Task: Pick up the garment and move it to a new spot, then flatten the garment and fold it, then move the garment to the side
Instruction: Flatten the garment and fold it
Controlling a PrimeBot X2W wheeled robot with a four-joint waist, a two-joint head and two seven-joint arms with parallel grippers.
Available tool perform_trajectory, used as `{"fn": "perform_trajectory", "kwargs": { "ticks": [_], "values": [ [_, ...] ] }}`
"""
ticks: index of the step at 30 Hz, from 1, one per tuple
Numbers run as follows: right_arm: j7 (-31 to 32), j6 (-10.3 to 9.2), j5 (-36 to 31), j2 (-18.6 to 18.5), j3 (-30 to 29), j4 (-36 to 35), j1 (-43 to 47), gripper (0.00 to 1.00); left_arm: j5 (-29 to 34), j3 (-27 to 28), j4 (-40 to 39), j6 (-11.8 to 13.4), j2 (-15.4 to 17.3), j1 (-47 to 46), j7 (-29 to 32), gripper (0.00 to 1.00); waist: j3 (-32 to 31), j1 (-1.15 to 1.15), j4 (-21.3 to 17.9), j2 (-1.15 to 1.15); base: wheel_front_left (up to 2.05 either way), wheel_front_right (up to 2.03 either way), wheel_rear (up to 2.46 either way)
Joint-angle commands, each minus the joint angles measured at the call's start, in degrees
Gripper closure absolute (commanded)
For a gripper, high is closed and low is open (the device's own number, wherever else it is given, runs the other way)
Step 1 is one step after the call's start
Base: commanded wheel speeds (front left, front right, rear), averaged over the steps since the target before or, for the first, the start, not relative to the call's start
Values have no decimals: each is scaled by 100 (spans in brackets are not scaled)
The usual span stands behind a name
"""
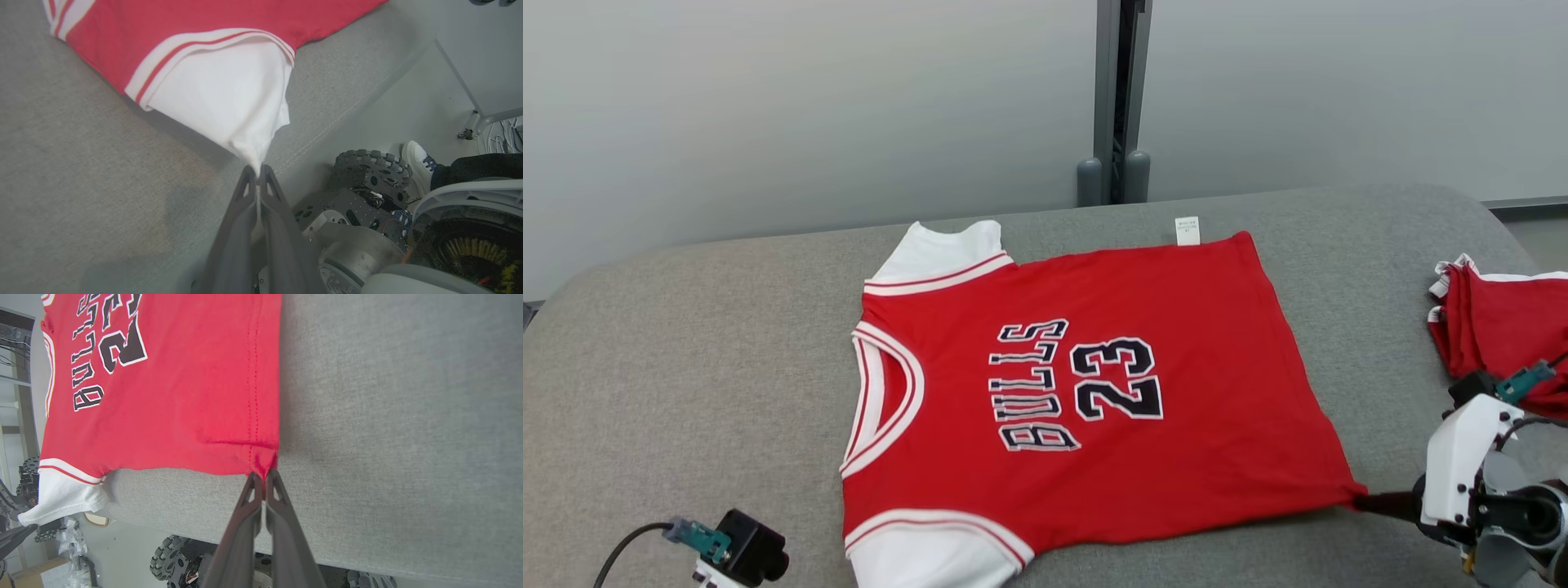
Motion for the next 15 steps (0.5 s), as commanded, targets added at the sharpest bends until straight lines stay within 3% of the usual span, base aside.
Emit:
{"fn": "perform_trajectory", "kwargs": {
  "ticks": [1, 9, 15],
  "values": [
    [122, -3, 54, -104, 6, -78, 157, 100, -90, -12, -59, 24, 51, 122, 6, 100, -30, 0, -15, 0, 0, 0, 0],
    [535, -3, 162, -538, 136, -650, 547, 100, -378, -97, -418, 103, 268, 453, 120, 100, -98, 0, 18, 0, 0, 0, 0],
    [498, -3, 55, -849, 231, -1201, 834, 100, -575, -143, -672, 125, 381, 628, 200, 100, -120, 0, 69, 0, 0, 0, 0]
  ]
}}
